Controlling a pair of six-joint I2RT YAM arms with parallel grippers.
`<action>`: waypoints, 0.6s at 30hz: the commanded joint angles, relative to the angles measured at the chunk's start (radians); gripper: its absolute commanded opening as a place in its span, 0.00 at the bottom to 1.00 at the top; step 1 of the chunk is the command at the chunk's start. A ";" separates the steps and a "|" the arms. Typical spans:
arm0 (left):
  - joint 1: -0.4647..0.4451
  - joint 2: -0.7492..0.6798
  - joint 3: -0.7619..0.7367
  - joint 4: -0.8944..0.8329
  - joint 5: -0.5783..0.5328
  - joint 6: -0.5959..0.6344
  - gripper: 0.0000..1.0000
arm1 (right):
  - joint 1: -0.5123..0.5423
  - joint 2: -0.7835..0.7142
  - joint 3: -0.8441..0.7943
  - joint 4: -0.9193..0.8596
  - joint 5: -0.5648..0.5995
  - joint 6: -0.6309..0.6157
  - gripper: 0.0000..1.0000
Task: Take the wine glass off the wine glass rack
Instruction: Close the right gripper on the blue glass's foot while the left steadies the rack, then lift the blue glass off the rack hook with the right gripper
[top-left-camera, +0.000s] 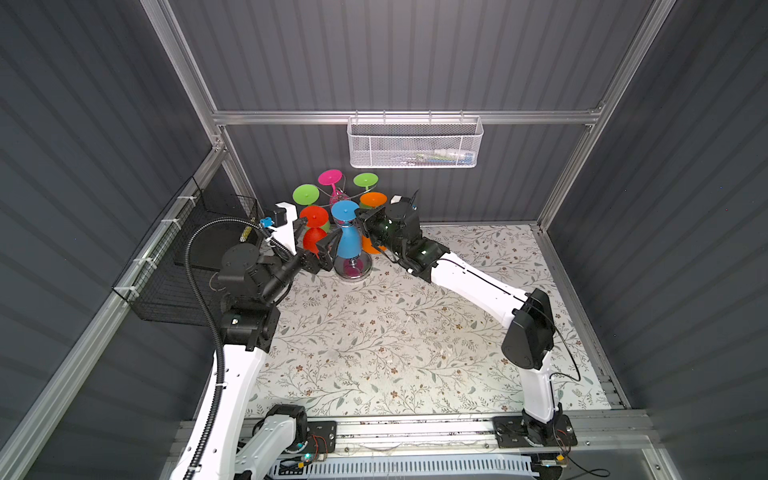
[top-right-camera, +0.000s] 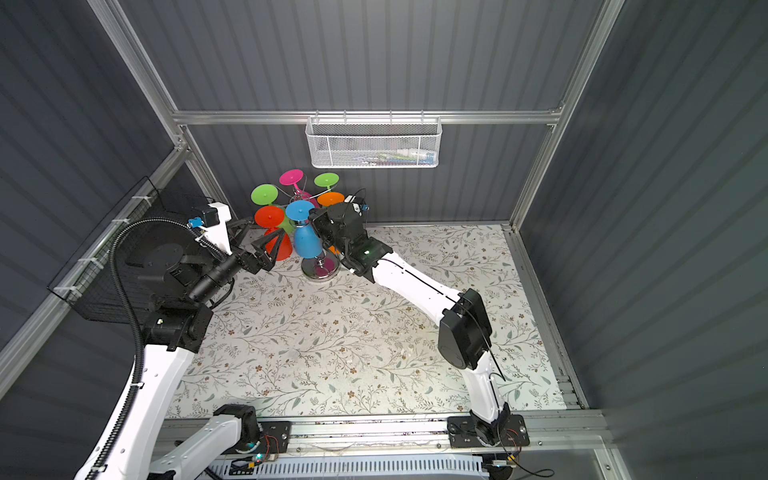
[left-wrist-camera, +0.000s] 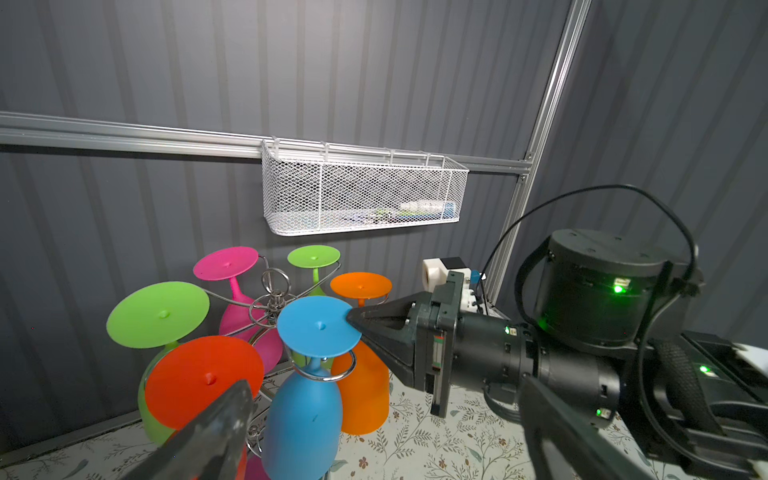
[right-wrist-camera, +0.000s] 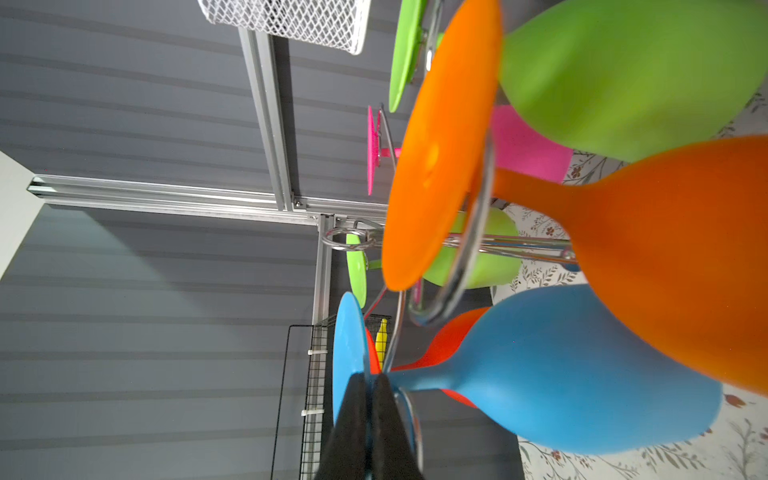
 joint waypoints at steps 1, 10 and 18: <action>0.006 -0.016 -0.009 0.027 0.017 -0.008 1.00 | -0.005 -0.067 -0.044 0.064 0.042 -0.004 0.00; 0.006 -0.013 -0.011 0.030 0.017 -0.010 1.00 | -0.008 -0.137 -0.147 0.115 0.073 -0.007 0.00; 0.006 -0.012 -0.006 0.026 0.018 -0.012 1.00 | -0.008 -0.195 -0.234 0.139 0.070 -0.010 0.00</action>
